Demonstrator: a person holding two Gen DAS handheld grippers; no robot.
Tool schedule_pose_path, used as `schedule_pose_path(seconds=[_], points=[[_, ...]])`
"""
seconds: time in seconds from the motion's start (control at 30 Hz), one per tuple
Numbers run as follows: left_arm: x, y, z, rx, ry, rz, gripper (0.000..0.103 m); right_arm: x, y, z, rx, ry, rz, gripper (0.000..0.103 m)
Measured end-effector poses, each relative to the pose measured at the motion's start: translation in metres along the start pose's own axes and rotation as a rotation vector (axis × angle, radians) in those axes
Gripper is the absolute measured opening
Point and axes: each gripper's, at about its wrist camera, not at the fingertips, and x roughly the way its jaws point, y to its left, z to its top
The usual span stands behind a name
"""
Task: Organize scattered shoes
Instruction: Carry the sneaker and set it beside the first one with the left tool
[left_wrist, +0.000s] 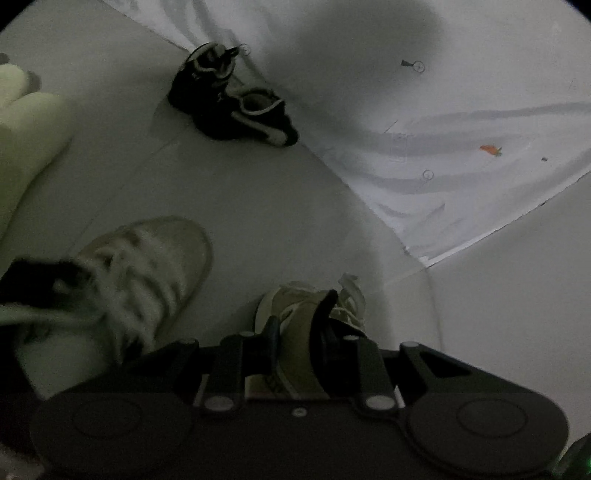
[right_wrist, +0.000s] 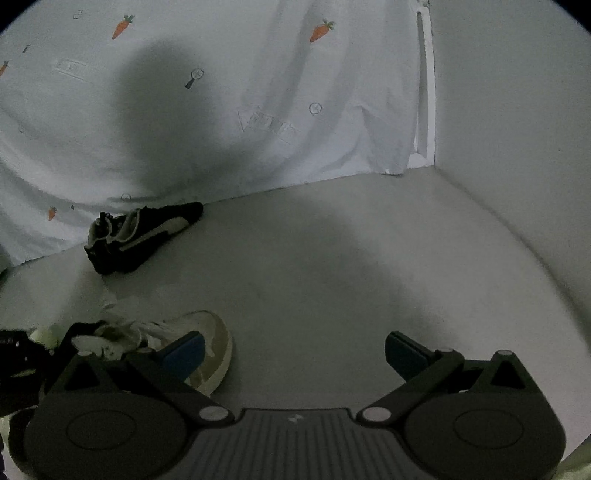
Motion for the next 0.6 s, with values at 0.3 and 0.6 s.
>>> schedule_pose_path(seconds=[0.3, 0.6], points=[[-0.001, 0.006, -0.020, 0.137, 0.053, 0.090, 0.021, 0.010, 0.017, -0.009, -0.022, 0.049, 0.062, 0.103], [0.006, 0.022, -0.019, 0.196, 0.234, 0.044, 0.024, 0.011, 0.050, -0.016, -0.013, 0.088, 0.082, 0.103]])
